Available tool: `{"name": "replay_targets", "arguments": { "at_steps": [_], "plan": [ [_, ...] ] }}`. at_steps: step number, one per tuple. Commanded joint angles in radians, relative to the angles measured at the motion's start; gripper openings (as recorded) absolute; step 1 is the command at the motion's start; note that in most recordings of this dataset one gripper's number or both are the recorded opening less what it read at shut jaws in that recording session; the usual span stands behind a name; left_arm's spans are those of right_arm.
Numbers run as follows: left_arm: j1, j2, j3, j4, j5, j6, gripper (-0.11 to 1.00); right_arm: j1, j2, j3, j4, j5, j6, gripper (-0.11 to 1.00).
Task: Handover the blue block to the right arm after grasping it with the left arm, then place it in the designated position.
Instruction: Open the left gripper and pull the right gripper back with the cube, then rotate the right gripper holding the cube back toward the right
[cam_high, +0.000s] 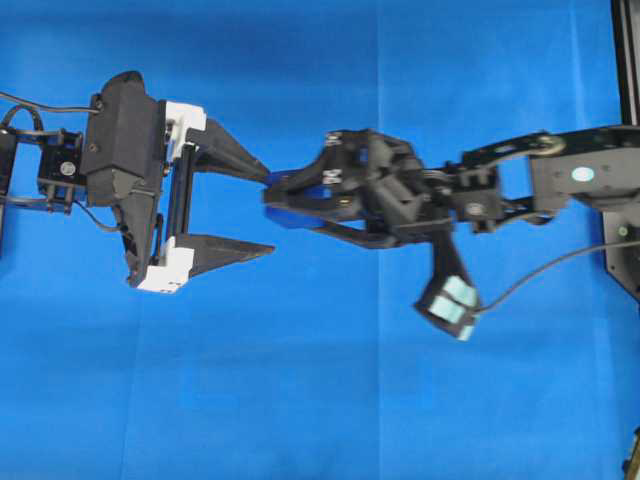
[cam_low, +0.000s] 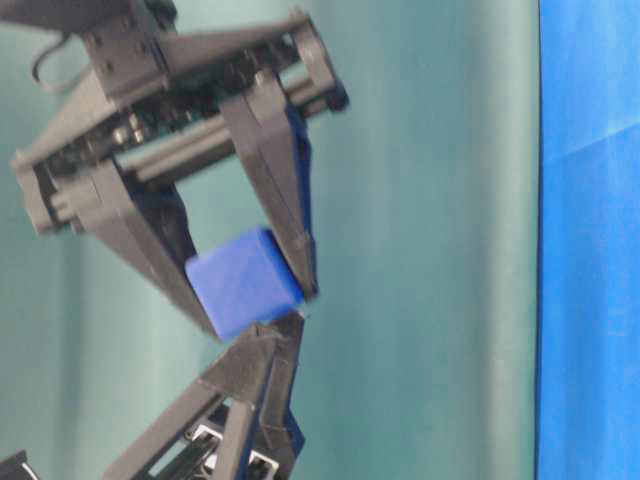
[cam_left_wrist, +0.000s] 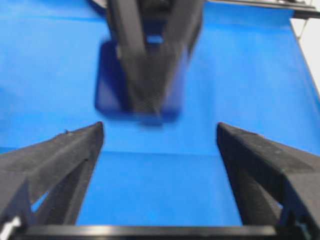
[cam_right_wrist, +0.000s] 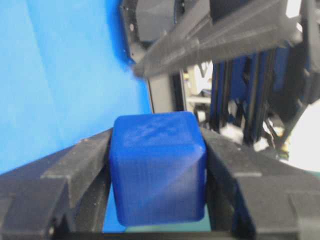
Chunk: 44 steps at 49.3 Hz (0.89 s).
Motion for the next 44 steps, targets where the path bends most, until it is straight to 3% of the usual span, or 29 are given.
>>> {"name": "replay_targets", "arguments": {
  "at_steps": [1,15,28,33,44],
  "plan": [
    [0.003,-0.025,-0.005,0.0,-0.009,0.0,0.93,0.005,-0.066,0.023,0.005,-0.002,0.009,0.42],
    [0.003,-0.038,0.012,-0.002,-0.009,0.0,0.93,0.008,-0.202,0.137,0.003,0.002,0.04,0.42],
    [0.003,-0.038,0.012,-0.002,-0.009,0.0,0.93,0.011,-0.23,0.155,0.012,0.017,0.091,0.42],
    [0.003,-0.04,0.014,-0.002,-0.011,0.0,0.93,0.011,-0.233,0.156,0.046,0.017,0.156,0.42],
    [0.003,-0.04,0.012,-0.002,-0.011,0.009,0.93,0.011,-0.244,0.161,0.107,0.028,0.382,0.42]
  ]
}}
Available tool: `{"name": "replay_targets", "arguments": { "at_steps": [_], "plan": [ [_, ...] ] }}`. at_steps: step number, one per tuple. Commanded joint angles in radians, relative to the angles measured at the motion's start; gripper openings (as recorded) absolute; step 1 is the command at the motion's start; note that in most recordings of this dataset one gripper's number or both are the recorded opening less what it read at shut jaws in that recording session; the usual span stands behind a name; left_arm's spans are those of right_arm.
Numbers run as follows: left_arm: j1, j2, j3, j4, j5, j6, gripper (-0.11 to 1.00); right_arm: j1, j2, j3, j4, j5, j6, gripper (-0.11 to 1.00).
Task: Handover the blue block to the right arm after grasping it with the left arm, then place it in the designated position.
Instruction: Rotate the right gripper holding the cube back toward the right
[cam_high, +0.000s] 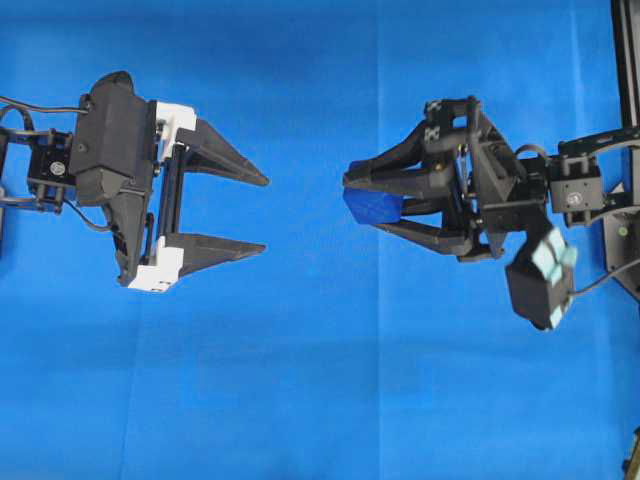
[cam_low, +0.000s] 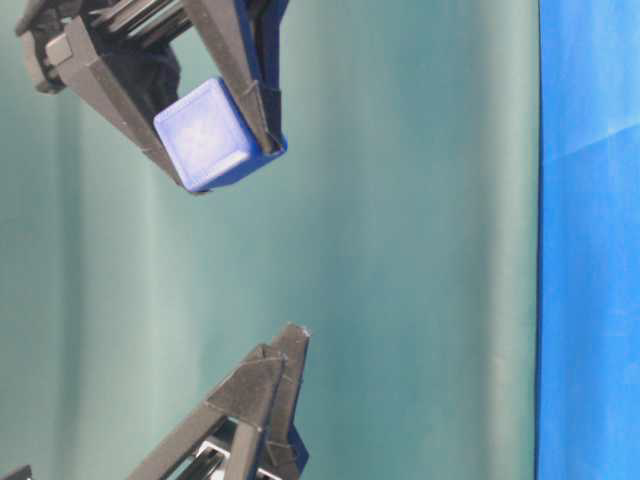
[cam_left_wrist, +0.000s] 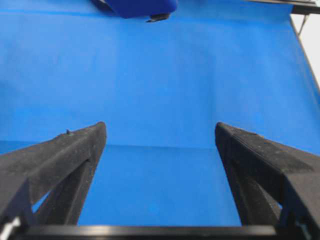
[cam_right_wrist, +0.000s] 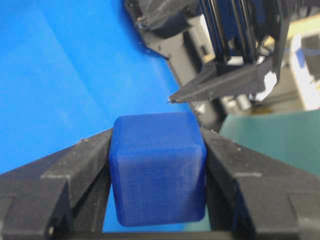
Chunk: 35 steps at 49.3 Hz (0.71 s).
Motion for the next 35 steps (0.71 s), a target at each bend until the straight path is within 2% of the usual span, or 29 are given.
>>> {"name": "replay_targets", "arguments": {
  "at_steps": [1,7,24,29,35],
  "plan": [
    [0.003,-0.017,-0.011,-0.002,-0.011,0.005,0.93,0.002,-0.02,-0.012,0.021,0.005,0.074,0.42],
    [0.003,-0.015,-0.011,0.0,-0.011,0.009,0.93,0.002,-0.023,-0.012,0.04,0.02,0.232,0.42],
    [0.003,-0.017,-0.011,-0.002,-0.011,0.015,0.93,0.002,-0.034,-0.02,0.04,0.032,0.733,0.42],
    [0.003,-0.017,-0.012,0.0,-0.011,0.017,0.93,0.002,-0.041,-0.02,0.038,0.044,0.824,0.42],
    [0.003,-0.017,-0.012,0.0,-0.011,0.018,0.93,0.002,-0.043,-0.02,0.037,0.061,0.845,0.42]
  ]
}}
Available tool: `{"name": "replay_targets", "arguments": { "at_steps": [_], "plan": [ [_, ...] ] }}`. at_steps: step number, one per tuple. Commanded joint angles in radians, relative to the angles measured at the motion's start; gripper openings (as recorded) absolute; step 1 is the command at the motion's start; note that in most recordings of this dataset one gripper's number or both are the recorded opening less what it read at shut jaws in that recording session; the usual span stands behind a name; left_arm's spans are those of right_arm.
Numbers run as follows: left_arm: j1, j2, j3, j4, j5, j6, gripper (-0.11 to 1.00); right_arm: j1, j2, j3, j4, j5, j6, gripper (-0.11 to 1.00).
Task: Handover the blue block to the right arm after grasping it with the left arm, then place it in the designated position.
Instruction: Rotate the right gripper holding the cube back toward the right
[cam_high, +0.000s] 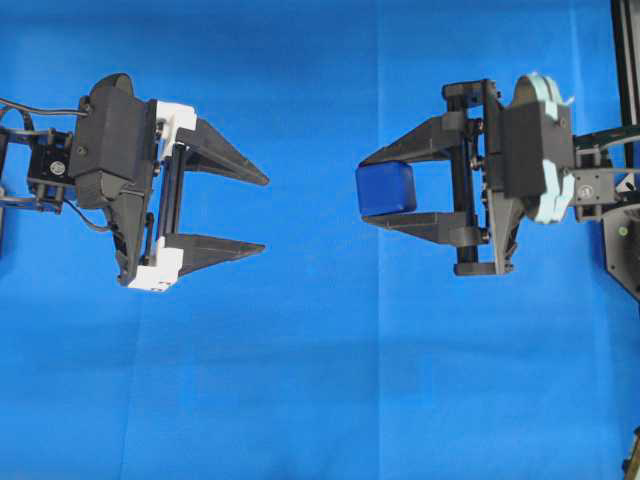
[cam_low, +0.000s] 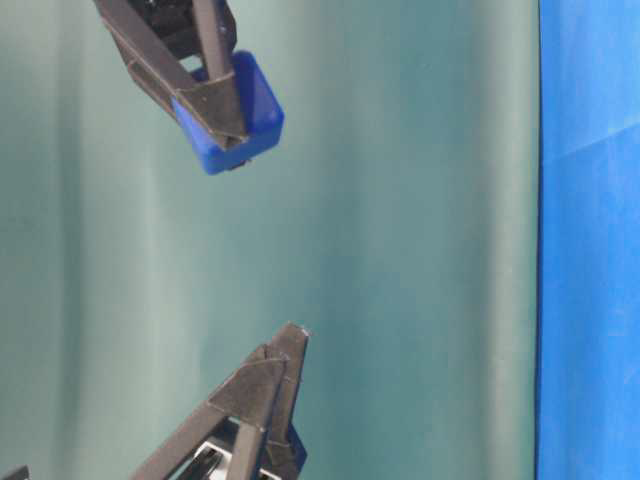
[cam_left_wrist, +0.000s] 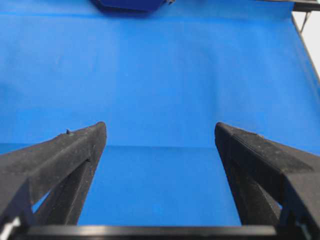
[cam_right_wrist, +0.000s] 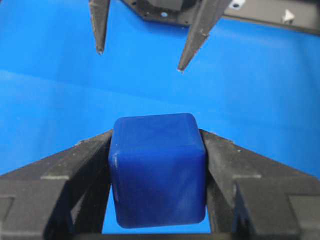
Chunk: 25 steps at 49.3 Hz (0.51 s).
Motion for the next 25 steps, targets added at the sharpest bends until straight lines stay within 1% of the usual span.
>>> {"name": "replay_targets", "arguments": {
  "at_steps": [1,25],
  "plan": [
    [0.003,-0.018,-0.015,0.0,-0.011,0.002,0.93,0.003,-0.015,-0.021,0.002,0.009,0.008,0.42],
    [0.003,-0.018,-0.015,0.0,-0.011,0.002,0.93,0.003,-0.015,-0.025,0.002,0.026,0.011,0.42]
  ]
}}
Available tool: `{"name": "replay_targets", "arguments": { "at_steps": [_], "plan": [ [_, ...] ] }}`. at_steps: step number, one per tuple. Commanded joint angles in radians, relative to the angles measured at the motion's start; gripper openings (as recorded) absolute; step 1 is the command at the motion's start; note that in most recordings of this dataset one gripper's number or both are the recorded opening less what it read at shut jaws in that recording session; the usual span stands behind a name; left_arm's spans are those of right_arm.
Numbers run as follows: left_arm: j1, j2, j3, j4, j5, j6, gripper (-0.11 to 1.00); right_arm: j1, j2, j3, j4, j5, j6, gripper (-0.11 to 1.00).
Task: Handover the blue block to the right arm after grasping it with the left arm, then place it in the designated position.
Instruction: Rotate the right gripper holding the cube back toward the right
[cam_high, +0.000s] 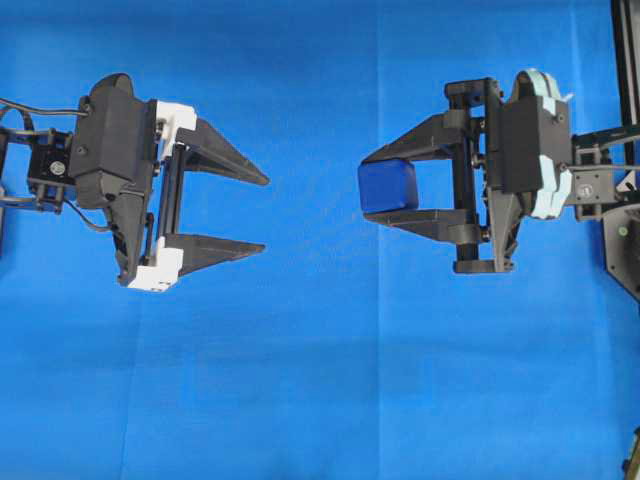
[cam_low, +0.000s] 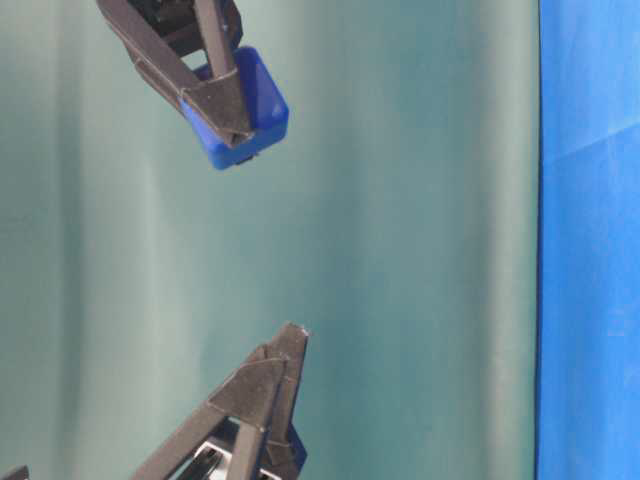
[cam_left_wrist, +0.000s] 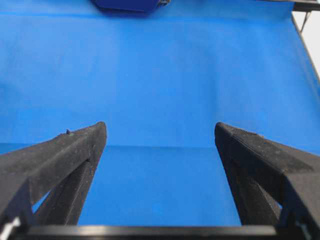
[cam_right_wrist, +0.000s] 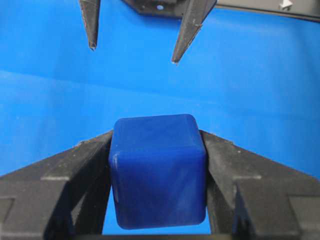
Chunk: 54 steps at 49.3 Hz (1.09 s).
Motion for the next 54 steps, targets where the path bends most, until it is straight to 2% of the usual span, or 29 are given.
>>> {"name": "replay_targets", "arguments": {
  "at_steps": [1,45,54],
  "plan": [
    [0.003,-0.015,-0.015,0.0,-0.011,0.003,0.93,0.002,-0.012,-0.025,0.002,0.006,0.002,0.42],
    [0.003,-0.017,-0.015,0.0,-0.009,0.002,0.93,0.005,-0.014,-0.025,0.002,0.038,0.002,0.42],
    [0.003,-0.015,-0.017,0.0,-0.011,0.002,0.93,0.028,-0.014,-0.023,0.003,0.071,0.003,0.42]
  ]
}}
